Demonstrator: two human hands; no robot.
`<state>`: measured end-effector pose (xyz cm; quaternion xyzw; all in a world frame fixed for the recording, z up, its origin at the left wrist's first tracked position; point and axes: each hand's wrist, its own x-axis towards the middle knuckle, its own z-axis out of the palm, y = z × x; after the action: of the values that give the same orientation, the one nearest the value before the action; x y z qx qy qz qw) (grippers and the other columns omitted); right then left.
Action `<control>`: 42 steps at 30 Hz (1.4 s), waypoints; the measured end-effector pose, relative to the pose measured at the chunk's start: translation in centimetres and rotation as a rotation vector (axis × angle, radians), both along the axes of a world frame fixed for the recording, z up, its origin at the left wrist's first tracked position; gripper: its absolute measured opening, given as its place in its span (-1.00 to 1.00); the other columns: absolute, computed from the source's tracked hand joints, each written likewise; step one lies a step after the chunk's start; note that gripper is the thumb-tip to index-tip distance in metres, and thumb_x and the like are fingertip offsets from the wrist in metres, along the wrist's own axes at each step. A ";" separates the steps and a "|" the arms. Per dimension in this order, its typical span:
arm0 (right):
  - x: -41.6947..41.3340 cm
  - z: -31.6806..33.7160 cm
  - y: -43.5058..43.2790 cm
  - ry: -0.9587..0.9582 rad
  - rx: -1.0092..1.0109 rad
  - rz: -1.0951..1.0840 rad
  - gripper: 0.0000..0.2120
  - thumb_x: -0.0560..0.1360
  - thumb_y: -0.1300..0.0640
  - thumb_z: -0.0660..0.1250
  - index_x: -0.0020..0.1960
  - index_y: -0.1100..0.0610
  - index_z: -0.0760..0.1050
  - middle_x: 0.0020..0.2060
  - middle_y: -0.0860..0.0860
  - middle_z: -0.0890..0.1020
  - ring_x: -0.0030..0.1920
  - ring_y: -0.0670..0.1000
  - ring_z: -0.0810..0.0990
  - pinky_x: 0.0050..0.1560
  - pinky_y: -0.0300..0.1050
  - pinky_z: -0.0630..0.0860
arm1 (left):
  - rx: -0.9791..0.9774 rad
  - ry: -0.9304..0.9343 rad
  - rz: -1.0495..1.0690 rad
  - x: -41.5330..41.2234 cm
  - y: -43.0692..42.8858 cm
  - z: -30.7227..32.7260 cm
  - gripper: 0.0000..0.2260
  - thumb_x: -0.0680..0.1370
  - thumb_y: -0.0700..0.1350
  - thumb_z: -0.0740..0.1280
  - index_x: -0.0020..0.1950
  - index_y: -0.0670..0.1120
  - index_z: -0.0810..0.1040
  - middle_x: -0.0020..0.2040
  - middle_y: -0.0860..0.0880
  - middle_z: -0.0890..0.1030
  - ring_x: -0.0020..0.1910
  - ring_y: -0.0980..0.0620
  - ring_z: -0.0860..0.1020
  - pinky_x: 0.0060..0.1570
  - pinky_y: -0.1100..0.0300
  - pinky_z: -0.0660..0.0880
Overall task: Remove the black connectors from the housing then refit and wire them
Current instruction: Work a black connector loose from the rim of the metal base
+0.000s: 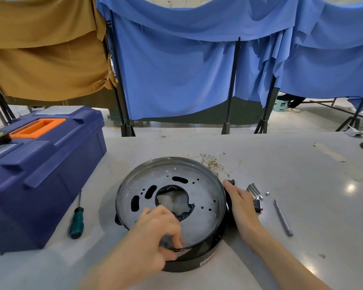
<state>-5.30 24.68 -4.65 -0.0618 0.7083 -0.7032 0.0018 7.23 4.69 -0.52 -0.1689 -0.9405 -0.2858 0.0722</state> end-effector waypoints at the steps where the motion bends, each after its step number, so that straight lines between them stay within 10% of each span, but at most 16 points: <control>1: 0.0 0.0 0.0 0.012 0.015 0.014 -0.52 0.57 -0.05 0.25 -0.23 0.39 0.36 -0.36 0.14 0.38 -0.28 -0.01 0.35 -0.21 -0.10 0.29 | 0.012 -0.051 -0.024 0.0 -0.6 0.5 -0.82 0.34 -0.15 0.55 -0.21 0.04 0.59 -0.06 0.29 0.57 0.13 0.31 0.37 0.19 0.40 0.14; 8: -0.1 -0.3 -0.2 0.091 0.066 0.012 -0.55 0.58 0.05 0.25 -0.27 0.40 0.30 -0.36 0.13 0.32 -0.28 0.03 0.25 -0.19 -0.05 0.20 | 0.057 0.076 0.096 0.1 2.6 0.4 -0.49 0.25 0.46 0.29 0.05 0.22 0.64 -0.06 0.31 0.58 0.06 0.30 0.45 0.12 0.32 0.23; 12: -0.1 -0.4 -0.2 0.079 0.039 -0.027 -0.52 0.61 -0.01 0.21 -0.42 0.16 0.24 -0.47 0.03 0.26 -0.38 -0.03 0.22 -0.30 -0.11 0.18 | -0.256 0.252 -0.005 -0.3 5.0 -0.6 -0.66 0.47 0.21 0.19 -0.14 0.09 0.71 -0.16 0.26 0.64 -0.12 0.19 0.59 -0.05 0.26 0.31; 16: -0.2 -0.7 -0.2 0.036 0.030 0.006 -0.39 0.63 -0.16 0.09 -0.20 0.36 0.52 -0.35 0.28 0.45 -0.28 0.05 0.43 -0.17 -0.05 0.37 | -0.264 0.208 -0.071 -0.1 3.7 -0.8 -0.80 0.44 0.08 0.36 -0.29 0.05 0.71 -0.18 0.27 0.66 0.09 0.21 0.58 0.06 0.25 0.26; 21: -0.3 -1.0 -0.3 0.039 0.031 -0.008 -0.31 0.58 -0.26 0.10 -0.23 0.42 0.34 -0.33 0.12 0.40 -0.27 0.03 0.35 -0.15 -0.03 0.28 | -0.267 0.019 -0.080 -0.2 0.0 -0.4 -0.82 0.48 0.11 0.36 -0.14 0.06 0.70 0.15 0.45 0.50 0.31 0.51 0.08 0.24 0.40 -0.06; 29: -0.4 -1.4 -0.4 0.050 -0.034 0.001 -0.41 0.59 -0.19 0.17 -0.32 0.32 0.40 -0.38 0.12 0.46 -0.31 0.00 0.43 -0.19 -0.06 0.37 | -0.179 0.150 0.063 -0.4 4.0 -0.5 -0.46 0.44 0.40 0.20 0.34 0.19 0.48 0.31 0.35 0.42 0.32 0.40 0.23 0.30 0.34 0.06; 33: -0.3 -1.2 -0.3 0.023 -0.074 0.032 -0.46 0.55 -0.18 0.25 -0.34 0.27 0.44 -0.39 0.12 0.44 -0.30 0.04 0.38 -0.19 -0.01 0.34 | -0.328 0.112 0.011 -0.4 5.2 -0.3 -0.59 0.52 0.24 0.10 0.08 0.13 0.68 0.11 0.30 0.62 0.18 0.20 0.54 0.11 0.24 0.25; 38: -0.1 -0.9 -0.4 0.062 -0.026 0.038 -0.43 0.56 -0.14 0.26 -0.24 0.40 0.36 -0.35 0.14 0.37 -0.28 0.06 0.30 -0.19 -0.01 0.27 | -0.282 0.109 -0.085 -0.7 3.5 -1.2 -0.70 0.62 0.11 0.13 0.25 0.15 0.58 0.32 0.42 0.41 0.40 0.35 0.14 0.31 0.20 0.02; 42: -0.2 -1.0 -0.3 0.055 -0.017 0.011 -0.41 0.59 -0.13 0.21 -0.29 0.39 0.31 -0.37 0.11 0.35 -0.29 0.04 0.29 -0.19 -0.05 0.25 | -0.220 0.065 -0.066 -0.5 2.2 -0.8 -0.75 0.52 0.16 0.29 -0.08 0.07 0.70 0.17 0.42 0.52 0.31 0.44 0.19 0.28 0.29 0.00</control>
<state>-5.48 24.36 -5.65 -0.0849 0.7015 -0.7074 -0.0142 6.72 6.87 -1.32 -0.2160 -0.9573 -0.1774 0.0744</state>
